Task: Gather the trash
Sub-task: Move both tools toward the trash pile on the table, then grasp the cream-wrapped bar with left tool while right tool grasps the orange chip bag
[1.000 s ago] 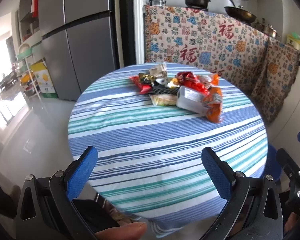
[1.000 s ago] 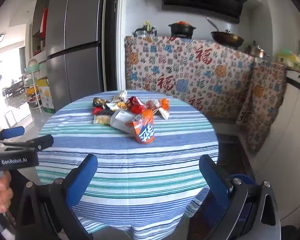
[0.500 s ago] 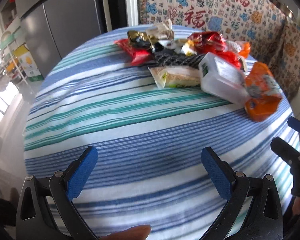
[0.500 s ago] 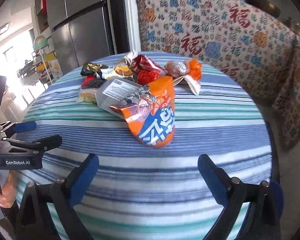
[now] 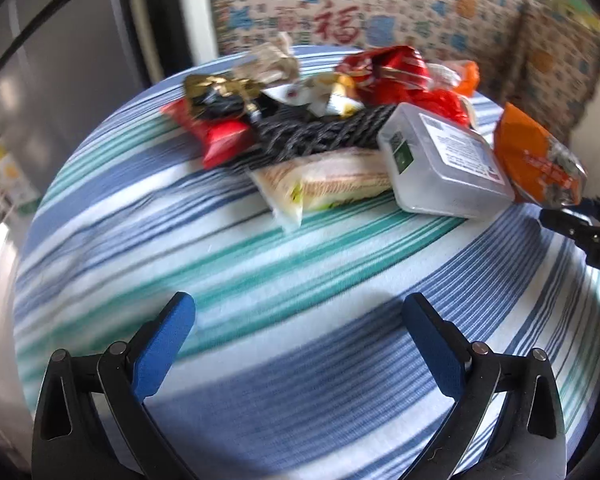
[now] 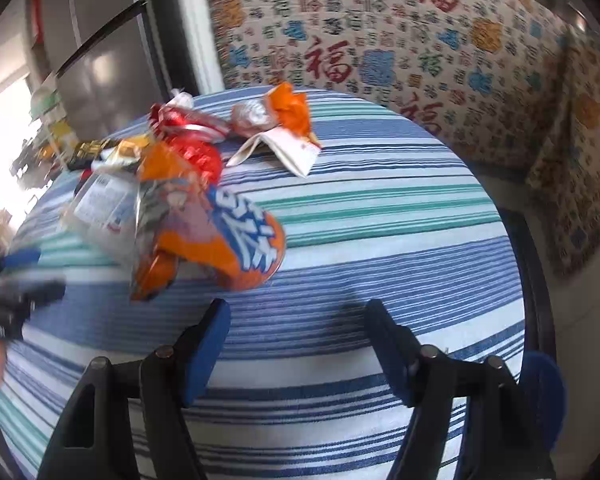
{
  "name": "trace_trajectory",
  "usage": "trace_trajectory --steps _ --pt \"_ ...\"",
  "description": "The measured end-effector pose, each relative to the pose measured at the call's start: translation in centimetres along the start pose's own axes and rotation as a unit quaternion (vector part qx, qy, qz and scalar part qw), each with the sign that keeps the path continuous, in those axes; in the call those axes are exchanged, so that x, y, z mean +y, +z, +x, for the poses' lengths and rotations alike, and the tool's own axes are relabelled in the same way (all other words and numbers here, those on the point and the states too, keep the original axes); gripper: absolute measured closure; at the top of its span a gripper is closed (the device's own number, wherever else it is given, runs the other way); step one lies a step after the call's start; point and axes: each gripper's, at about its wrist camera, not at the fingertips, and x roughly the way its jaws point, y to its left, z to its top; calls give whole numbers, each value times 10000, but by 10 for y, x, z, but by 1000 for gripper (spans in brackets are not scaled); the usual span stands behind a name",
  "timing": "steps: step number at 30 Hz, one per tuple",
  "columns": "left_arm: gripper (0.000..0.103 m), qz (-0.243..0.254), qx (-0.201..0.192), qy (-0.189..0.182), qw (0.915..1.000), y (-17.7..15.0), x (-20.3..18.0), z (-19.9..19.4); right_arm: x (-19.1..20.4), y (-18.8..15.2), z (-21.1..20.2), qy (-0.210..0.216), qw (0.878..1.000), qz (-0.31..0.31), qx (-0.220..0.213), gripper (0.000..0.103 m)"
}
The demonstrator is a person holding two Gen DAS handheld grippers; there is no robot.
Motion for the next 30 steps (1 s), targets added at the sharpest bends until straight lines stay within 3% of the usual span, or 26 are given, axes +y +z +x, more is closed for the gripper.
trace_trajectory --steps 4,6,11,12,15,16,18,24,26,27,29,30 --pt "0 537 -39 -335 9980 19 14 11 16 -2 1 -59 9993 -382 1 28" --pt "1 540 -77 -383 9978 31 20 19 16 -2 1 -84 9993 -368 -3 28" --pt "31 647 -272 -657 9954 48 18 25 13 -1 0 -72 9994 -337 -4 28" --pt "33 750 -296 -740 9940 49 13 24 13 -1 0 -67 9994 -332 -4 28" --pt "58 1021 -349 -781 9911 47 2 21 13 0 1 -63 9995 -320 -5 28" --pt "73 1076 -364 -846 9899 46 -1 19 13 0 1 -66 9995 -320 -5 28" --pt "86 1058 -368 -960 9891 37 -3 13 14 0 1 -64 9995 -313 -4 28" --pt "86 943 -178 -960 9907 -4 -8 -19 13 -3 -1 -40 9995 -319 -52 27" --pt "82 996 -115 -971 9902 -22 -10 -32 13 -3 -1 -49 9995 -320 -60 27" --pt "77 998 -106 -980 9901 -29 -11 -36 13 -3 -1 -50 9995 -319 -61 27" --pt "38 1014 -79 -1067 9891 -39 -12 -43 13 -3 -1 -40 9995 -317 -60 26" --pt "30 1013 -96 -1033 9894 -39 -12 -45 14 -3 -1 -25 9995 -321 -56 26"
